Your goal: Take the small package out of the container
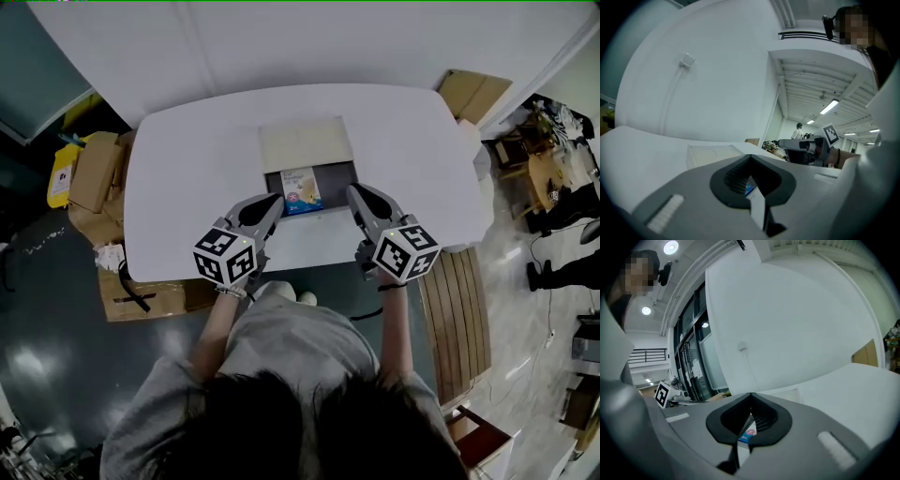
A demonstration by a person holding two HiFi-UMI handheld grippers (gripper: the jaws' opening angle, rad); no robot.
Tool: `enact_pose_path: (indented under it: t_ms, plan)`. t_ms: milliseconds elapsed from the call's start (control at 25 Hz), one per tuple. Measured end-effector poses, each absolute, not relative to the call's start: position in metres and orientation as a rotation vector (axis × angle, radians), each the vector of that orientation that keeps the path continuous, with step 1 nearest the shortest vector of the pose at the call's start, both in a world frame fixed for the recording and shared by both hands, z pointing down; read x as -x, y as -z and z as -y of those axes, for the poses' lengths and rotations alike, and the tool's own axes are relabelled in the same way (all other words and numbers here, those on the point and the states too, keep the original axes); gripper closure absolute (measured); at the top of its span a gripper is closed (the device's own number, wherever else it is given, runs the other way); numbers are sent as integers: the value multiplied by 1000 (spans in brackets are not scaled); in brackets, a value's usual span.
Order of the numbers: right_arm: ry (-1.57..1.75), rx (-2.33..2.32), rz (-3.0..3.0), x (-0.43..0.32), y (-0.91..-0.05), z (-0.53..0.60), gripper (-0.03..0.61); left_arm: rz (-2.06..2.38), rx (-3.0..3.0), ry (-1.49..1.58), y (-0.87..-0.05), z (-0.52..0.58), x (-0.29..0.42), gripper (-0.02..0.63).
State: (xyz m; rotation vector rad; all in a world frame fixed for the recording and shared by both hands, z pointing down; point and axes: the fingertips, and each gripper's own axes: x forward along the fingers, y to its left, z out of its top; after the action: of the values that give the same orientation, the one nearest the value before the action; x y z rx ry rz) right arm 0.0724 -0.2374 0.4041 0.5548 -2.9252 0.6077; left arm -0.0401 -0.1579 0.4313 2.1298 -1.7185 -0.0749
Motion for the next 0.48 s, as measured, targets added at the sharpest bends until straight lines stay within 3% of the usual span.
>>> enact_pose_path:
  t_ms: [480]
  plan:
    - [-641,-455,2831,-30,-432,256,566,1706,-2018,63,-453,167,65,618]
